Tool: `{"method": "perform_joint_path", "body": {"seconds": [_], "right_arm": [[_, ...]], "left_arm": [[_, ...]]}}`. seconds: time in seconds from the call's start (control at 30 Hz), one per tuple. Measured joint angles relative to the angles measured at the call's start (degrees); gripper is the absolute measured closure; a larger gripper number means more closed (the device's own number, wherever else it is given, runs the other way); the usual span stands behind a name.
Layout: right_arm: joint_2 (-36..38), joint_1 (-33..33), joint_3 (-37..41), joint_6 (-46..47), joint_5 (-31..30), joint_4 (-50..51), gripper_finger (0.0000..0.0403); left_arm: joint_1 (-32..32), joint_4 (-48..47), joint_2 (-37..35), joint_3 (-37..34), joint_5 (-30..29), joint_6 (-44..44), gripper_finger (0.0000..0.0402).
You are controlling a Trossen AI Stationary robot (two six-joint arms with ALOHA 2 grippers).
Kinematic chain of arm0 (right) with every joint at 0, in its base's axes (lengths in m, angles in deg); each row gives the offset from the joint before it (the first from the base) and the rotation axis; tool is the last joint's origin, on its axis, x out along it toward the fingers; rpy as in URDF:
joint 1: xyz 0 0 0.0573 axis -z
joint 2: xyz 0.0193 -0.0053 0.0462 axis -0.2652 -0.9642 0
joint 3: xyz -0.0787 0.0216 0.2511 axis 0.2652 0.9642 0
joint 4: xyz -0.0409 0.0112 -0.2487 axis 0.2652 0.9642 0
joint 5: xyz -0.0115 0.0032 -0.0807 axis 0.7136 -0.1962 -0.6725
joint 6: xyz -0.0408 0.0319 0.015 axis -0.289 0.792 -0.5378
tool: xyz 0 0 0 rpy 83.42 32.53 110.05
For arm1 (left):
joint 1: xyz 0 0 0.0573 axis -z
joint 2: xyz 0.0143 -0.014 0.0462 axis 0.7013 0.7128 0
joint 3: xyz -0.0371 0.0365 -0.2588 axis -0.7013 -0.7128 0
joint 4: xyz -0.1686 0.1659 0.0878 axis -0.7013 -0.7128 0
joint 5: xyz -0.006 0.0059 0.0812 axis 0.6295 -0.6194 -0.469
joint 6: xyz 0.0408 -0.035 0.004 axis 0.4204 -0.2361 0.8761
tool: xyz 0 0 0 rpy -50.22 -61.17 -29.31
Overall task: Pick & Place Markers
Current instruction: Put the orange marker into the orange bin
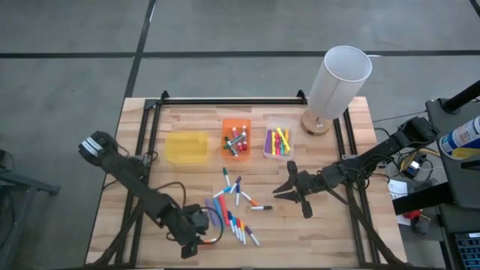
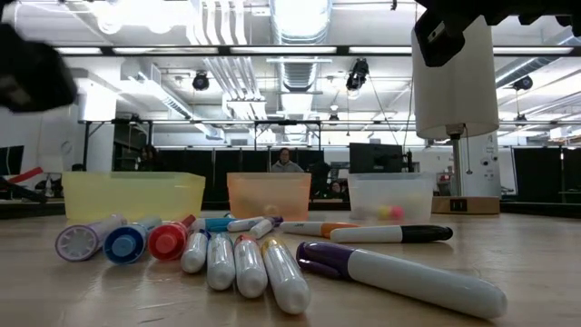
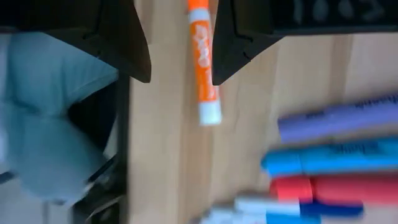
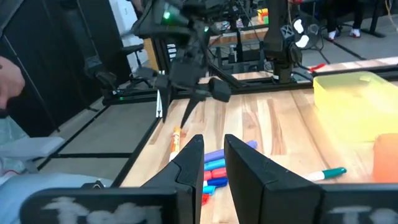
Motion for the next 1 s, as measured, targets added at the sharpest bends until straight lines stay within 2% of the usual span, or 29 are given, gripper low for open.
{"method": "perform_joint_path", "body": {"seconds": [0.67,1.0], "right_arm": [[0.00,0.00,0.17,1.81,0.00,1.18,0.0344],[0.00,0.00,0.17,1.81,-0.01,1.19,0.0344]], "left_arm": [[1.30,-0.23,10.79,2.68,0.45,1.63,0.0239],[1.19,-4.94,14.13,4.98,0.64,2.99,0.0239]]}}
